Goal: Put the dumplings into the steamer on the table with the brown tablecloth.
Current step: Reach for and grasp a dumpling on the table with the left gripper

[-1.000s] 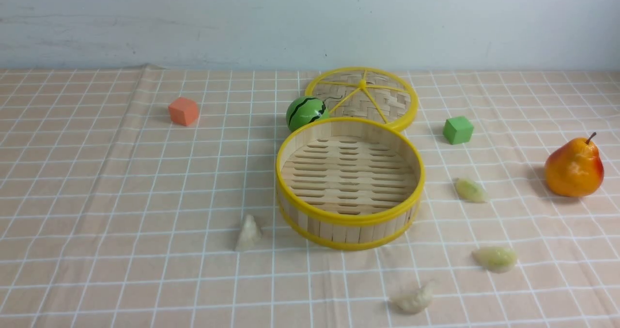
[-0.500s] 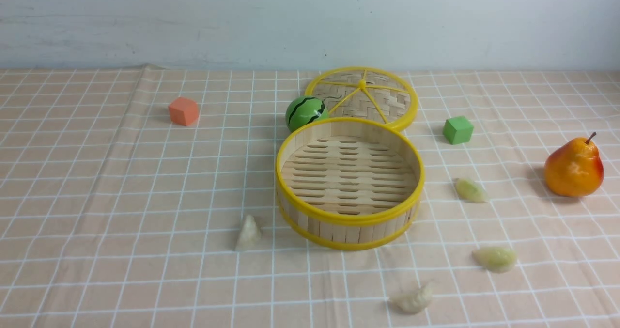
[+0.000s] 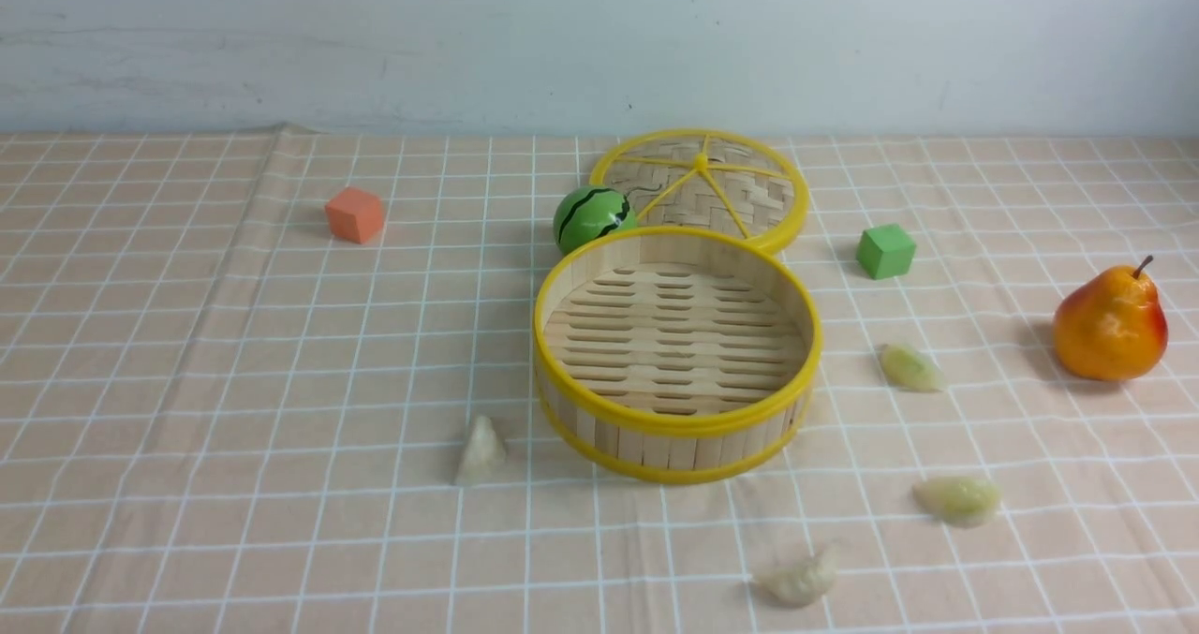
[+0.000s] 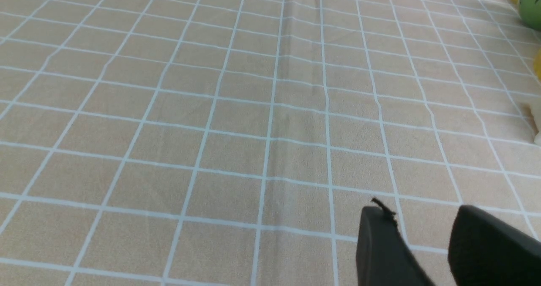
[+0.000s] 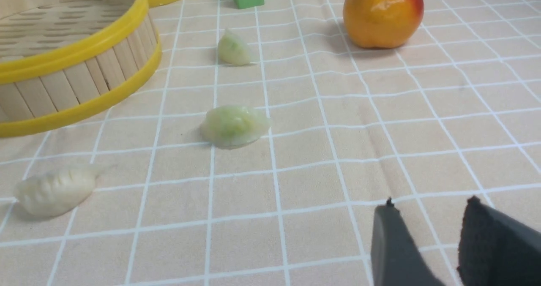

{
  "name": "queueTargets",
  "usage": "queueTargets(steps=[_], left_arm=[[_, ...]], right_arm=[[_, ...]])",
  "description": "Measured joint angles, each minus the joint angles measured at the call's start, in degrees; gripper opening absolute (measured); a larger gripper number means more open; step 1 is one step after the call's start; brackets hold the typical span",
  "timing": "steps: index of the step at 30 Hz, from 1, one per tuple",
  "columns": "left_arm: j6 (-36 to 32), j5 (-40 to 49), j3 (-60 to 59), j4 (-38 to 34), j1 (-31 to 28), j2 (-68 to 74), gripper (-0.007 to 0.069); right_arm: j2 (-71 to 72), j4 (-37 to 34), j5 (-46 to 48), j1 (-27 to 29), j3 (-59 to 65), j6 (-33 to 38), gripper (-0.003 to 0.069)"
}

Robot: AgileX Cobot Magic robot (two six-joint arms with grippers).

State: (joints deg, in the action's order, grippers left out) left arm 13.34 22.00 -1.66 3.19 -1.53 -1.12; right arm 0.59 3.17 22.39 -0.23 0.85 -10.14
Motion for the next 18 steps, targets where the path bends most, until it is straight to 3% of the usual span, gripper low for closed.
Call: queueTargets(steps=[11, 14, 18], left_arm=[[0.0, -0.1, 0.0, 1.6, 0.0, 0.0, 0.0238], [3.1, -1.1, 0.0, -1.2, 0.0, 0.0, 0.0238], [20.1, -5.1, 0.0, -22.3, 0.0, 0.0, 0.0238]], right_arm=[[0.0, -3.5, 0.0, 0.0, 0.0, 0.0, 0.0239], [0.0, -6.2, 0.0, 0.0, 0.0, 0.0, 0.0239], [0.0, -16.1, 0.1, 0.0, 0.0, -0.5, 0.0239]])
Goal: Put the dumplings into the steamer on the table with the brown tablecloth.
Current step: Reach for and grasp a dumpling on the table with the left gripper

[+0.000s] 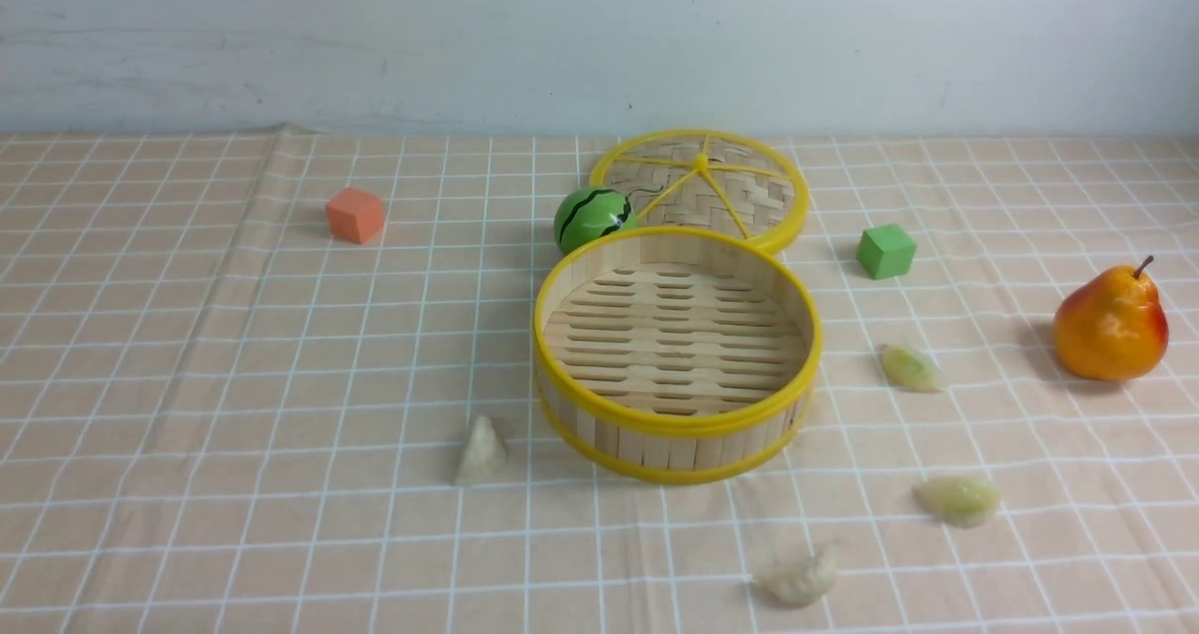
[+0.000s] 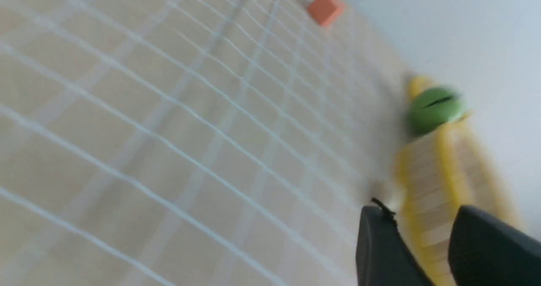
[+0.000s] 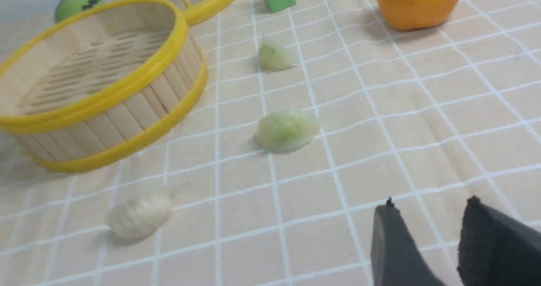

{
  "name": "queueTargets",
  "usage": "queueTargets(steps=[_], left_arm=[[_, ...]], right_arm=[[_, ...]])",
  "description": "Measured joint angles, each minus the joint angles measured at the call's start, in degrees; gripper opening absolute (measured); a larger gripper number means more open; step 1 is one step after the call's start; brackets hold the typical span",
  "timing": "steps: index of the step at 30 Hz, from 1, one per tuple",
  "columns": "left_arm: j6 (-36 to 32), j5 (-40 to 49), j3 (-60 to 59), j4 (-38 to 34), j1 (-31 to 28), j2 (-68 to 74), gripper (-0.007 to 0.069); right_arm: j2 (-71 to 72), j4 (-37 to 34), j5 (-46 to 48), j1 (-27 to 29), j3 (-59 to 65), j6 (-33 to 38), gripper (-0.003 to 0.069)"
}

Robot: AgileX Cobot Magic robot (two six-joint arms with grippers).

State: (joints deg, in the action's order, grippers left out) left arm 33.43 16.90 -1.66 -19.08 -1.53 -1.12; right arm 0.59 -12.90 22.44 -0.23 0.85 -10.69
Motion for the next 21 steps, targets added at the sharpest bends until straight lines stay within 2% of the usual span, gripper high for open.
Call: queueTargets(steps=[1, 2, 3, 4, 5, 8, 12, 15, 16, 17, 20, 21], left_arm=[[6.9, -0.7, 0.0, -9.3, 0.0, 0.0, 0.0238], [10.2, -1.1, 0.0, -13.9, 0.0, 0.0, 0.0238], [10.9, -1.2, 0.0, -15.9, 0.0, 0.0, 0.0238], [14.8, -1.7, 0.0, -21.4, 0.0, 0.0, 0.0238], [16.0, -1.9, 0.0, -23.9, 0.0, 0.0, 0.0238], [15.7, -2.1, 0.0, -25.8, 0.0, 0.0, 0.0238], [14.1, -1.7, 0.0, -26.6, 0.0, 0.0, 0.0238], [10.2, -1.1, 0.8, -26.7, 0.0, 0.0, 0.0238], [4.7, -1.0, 3.0, -26.8, 0.0, 0.0, 0.0238], [3.9, -1.1, 3.4, -26.8, 0.0, 0.0, 0.0238], [-15.6, -1.5, 11.5, -26.2, 0.0, 0.0, 0.0234], [-16.7, -1.3, 12.0, -26.2, 0.0, 0.0, 0.0234]], right_arm=[[0.0, -6.5, 0.2, 0.0, 0.0, -1.4, 0.0239], [0.0, -11.0, 0.5, 0.0, 0.1, -3.1, 0.0239], [0.0, -12.1, 0.5, 0.0, 0.1, -3.4, 0.0239], [0.0, -21.2, 0.8, 0.0, 0.3, -6.0, 0.0239], [0.0, -26.3, 1.0, 0.0, 0.5, -7.1, 0.0239], [0.0, -36.2, 1.0, 0.0, 0.6, -7.9, 0.0239], [0.0, -38.6, 0.8, 0.0, 0.6, -6.3, 0.0239], [0.0, -38.6, 0.3, 0.0, 0.6, -4.4, 0.0239], [0.0, -38.6, -0.1, 0.0, 0.6, -2.4, 0.0239], [0.0, -38.7, -0.3, 0.0, 0.6, -1.8, 0.0239], [0.0, -38.8, 0.5, 0.0, -1.1, 4.8, 0.0238], [0.0, -38.7, 0.7, 0.0, -1.4, 5.3, 0.0237]])
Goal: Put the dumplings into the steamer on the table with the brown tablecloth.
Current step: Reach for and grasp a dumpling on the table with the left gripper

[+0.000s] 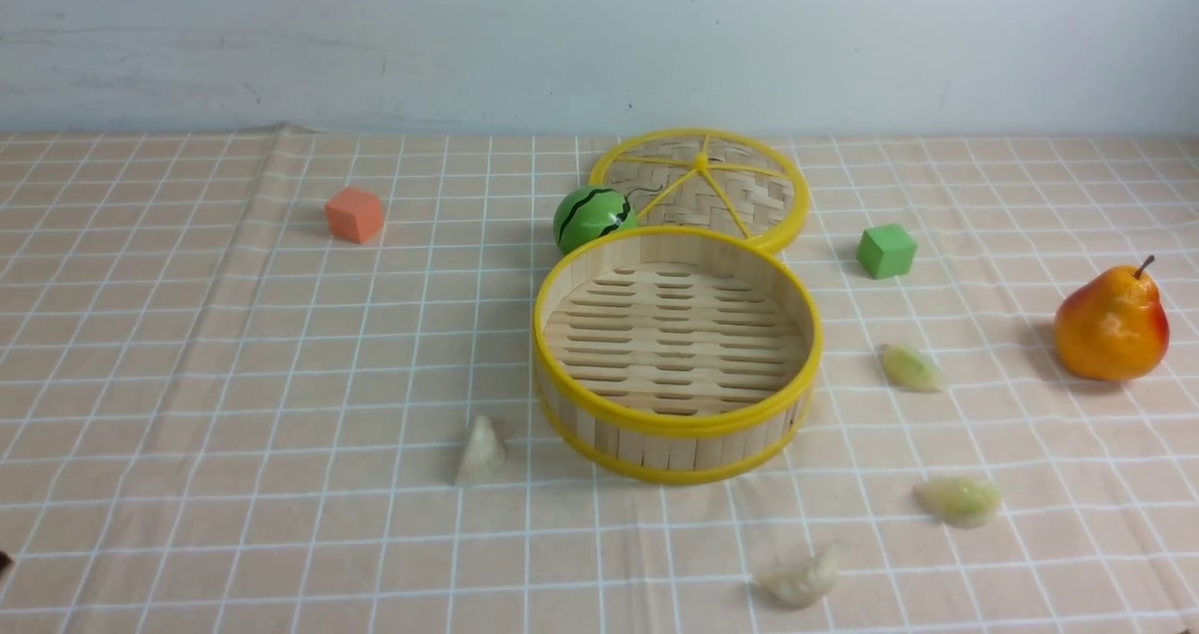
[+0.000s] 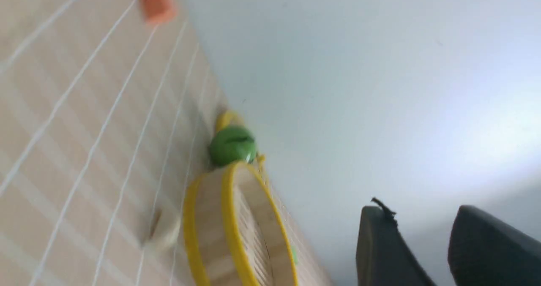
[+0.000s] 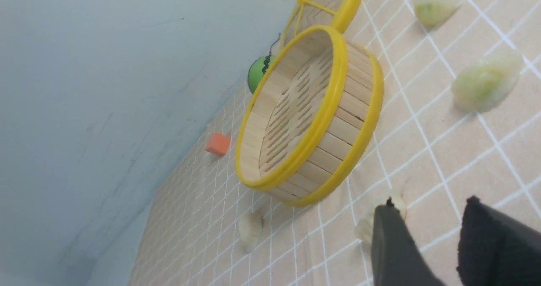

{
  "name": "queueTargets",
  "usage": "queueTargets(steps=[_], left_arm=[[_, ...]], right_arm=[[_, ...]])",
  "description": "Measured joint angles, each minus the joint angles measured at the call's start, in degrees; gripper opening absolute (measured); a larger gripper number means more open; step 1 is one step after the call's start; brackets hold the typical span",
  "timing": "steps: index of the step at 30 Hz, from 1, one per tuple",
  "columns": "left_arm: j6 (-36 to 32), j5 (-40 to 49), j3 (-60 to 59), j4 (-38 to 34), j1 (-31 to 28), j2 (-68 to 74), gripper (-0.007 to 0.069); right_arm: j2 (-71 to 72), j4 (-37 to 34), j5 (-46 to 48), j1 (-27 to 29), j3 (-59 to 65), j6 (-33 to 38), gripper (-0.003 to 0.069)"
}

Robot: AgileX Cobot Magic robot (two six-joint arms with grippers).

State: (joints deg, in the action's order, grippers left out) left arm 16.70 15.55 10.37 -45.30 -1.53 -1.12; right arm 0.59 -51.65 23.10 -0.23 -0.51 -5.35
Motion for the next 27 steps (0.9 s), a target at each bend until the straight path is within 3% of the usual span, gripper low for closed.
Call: queueTargets(steps=[1, 3, 5, 7, 9, 14, 16, 21, 23, 27], left_arm=[[-6.8, 2.0, 3.8, 0.9, 0.0, 0.7, 0.0217], [-13.2, 7.5, 10.4, 3.5, 0.0, 4.8, 0.0171], [-14.6, 11.4, 14.0, 6.1, 0.0, 8.7, 0.0134], [-15.3, 19.2, 21.4, 12.6, 0.0, 18.0, 0.0043], [-15.3, 26.6, 28.9, 19.5, 0.0, 27.3, -0.0014], [-14.6, 36.6, 38.4, 30.2, 2.5, 39.7, -0.0014], [-12.1, 42.5, 43.1, 37.6, 7.8, 47.6, -0.0014], [-7.2, 47.8, 49.4, 47.7, 17.9, 60.8, -0.0014], [-3.1, 48.4, 53.1, 53.1, 24.0, 69.0, -0.0013], [0.1, 48.4, 59.2, 55.3, 28.7, 81.1, 0.0048]], right_arm=[[-0.1, 0.6, 0.5, 0.0, -2.5, 3.1, 0.0224], [-2.3, 3.1, 0.7, 0.0, -6.5, 7.1, 0.0172], [-5.7, 6.0, 1.0, 0.0, -9.8, 8.9, 0.0129], [-13.6, 12.0, 2.8, 0.0, -15.7, 11.9, 0.0028], [-24.0, 18.9, 8.0, 0.0, -23.6, 13.7, -0.0016], [-40.4, 27.4, 24.5, -0.2, -37.4, 16.3, -0.0019], [-49.6, 30.2, 34.3, -2.7, -44.3, 16.9, -0.0018], [-58.2, 32.4, 40.1, -11.9, -49.4, 18.2, -0.0012], [-61.0, 33.9, 41.2, -18.6, -49.9, 18.2, -0.0009], [-61.8, 35.4, 41.4, -24.2, -50.0, 17.8, -0.0003]])
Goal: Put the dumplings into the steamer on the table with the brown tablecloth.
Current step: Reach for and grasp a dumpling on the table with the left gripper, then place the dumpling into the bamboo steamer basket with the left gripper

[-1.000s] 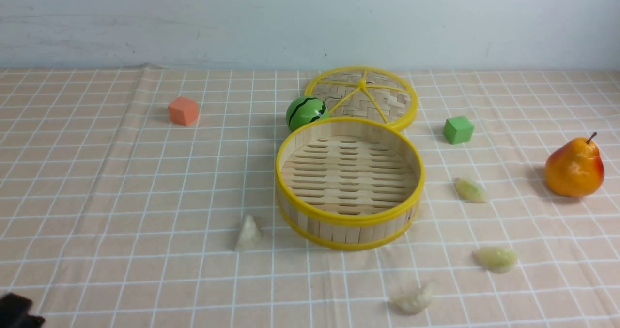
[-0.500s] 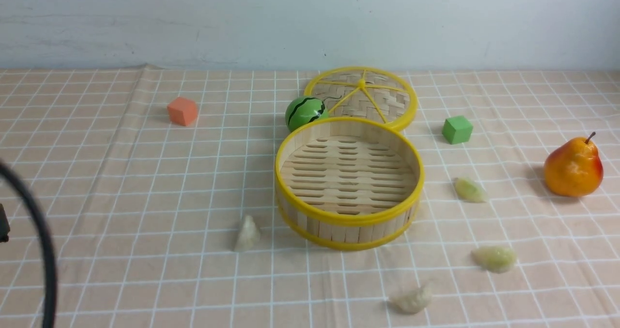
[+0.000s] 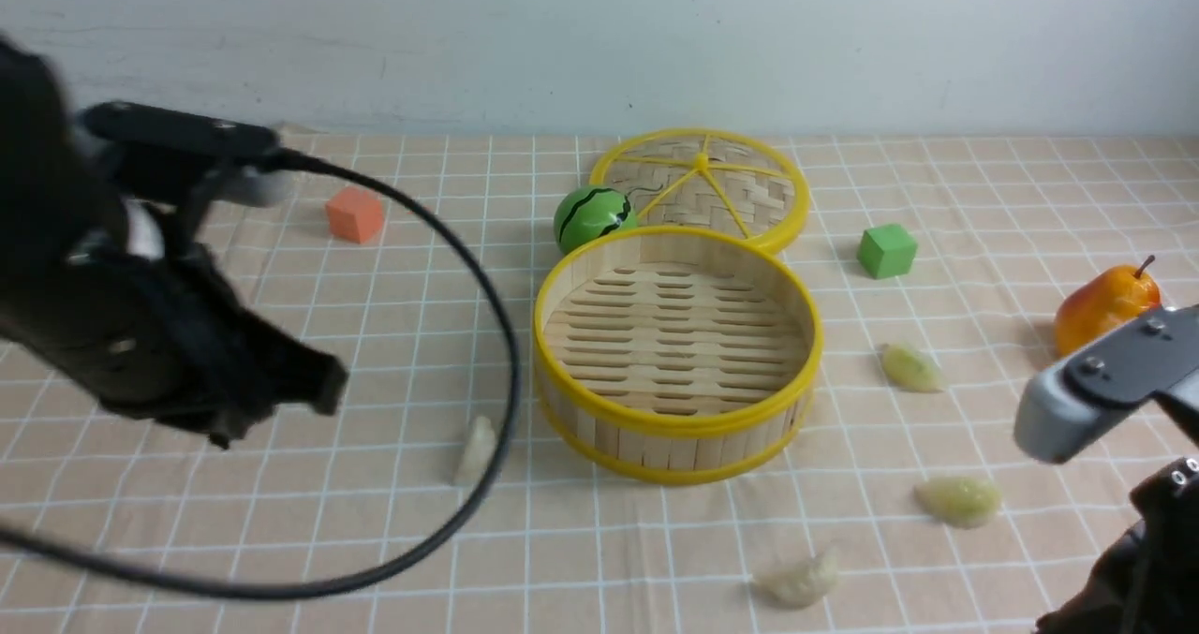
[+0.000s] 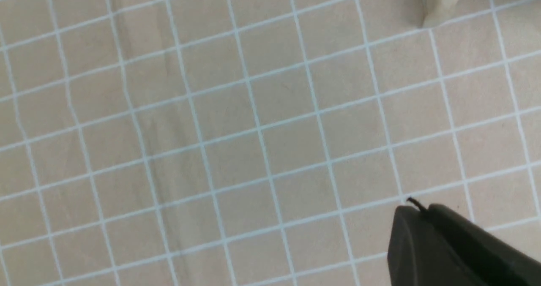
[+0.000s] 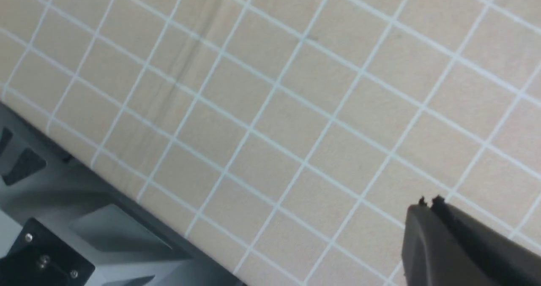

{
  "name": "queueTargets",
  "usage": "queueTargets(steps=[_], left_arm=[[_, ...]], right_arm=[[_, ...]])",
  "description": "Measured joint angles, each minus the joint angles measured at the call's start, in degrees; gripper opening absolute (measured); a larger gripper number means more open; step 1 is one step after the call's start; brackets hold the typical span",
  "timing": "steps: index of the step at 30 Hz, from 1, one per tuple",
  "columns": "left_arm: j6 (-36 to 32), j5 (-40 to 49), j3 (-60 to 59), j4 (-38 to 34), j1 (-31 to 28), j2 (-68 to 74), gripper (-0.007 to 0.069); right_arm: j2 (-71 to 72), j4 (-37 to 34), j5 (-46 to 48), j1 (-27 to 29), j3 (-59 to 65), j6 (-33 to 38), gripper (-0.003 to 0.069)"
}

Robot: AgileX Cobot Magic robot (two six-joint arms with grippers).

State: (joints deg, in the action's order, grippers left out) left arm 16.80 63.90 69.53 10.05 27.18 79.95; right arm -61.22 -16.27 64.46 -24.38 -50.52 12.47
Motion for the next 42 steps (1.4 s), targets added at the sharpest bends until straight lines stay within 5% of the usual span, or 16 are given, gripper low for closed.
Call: queueTargets(steps=[4, 9, 14, 22, 24, 26, 35, 42], left_arm=[[-0.8, -0.4, 5.6, -2.8, 0.7, 9.5, 0.0166], [-3.0, -3.5, 12.7, -4.9, 0.7, 24.0, 0.0423], [-2.5, -8.6, 15.8, -1.6, 0.7, 32.1, 0.0511], [-1.1, -12.4, 16.8, -0.8, 0.7, 38.0, 0.0449], [-1.1, -12.5, 16.8, -1.3, 0.7, 38.7, 0.0377], [-1.1, -12.2, 17.3, -1.6, 0.8, 38.7, 0.0223], [-1.9, -5.3, 30.5, -2.2, 2.6, 33.5, 0.0232], [-1.2, -9.9, 42.8, -4.6, 8.4, 38.4, 0.0232]], right_arm=[[0.0, 0.4, 0.4, -1.0, 0.0, 0.0, -0.0001], [0.0, 2.4, 2.5, -1.1, 0.0, 0.0, 0.0002], [0.0, 2.4, 3.2, -1.1, 0.0, -0.9, 0.0006], [0.0, 2.5, 2.5, -1.1, -0.1, -1.6, 0.0014], [0.0, 2.5, 1.9, -1.1, -0.1, -1.6, 0.0015], [0.0, 2.5, 1.0, -1.1, -0.1, -1.6, 0.0018], [0.0, 2.5, -0.2, -1.1, -0.1, -1.6, 0.0023], [-0.1, 2.5, -1.6, -1.1, -0.1, -2.0, 0.003]])
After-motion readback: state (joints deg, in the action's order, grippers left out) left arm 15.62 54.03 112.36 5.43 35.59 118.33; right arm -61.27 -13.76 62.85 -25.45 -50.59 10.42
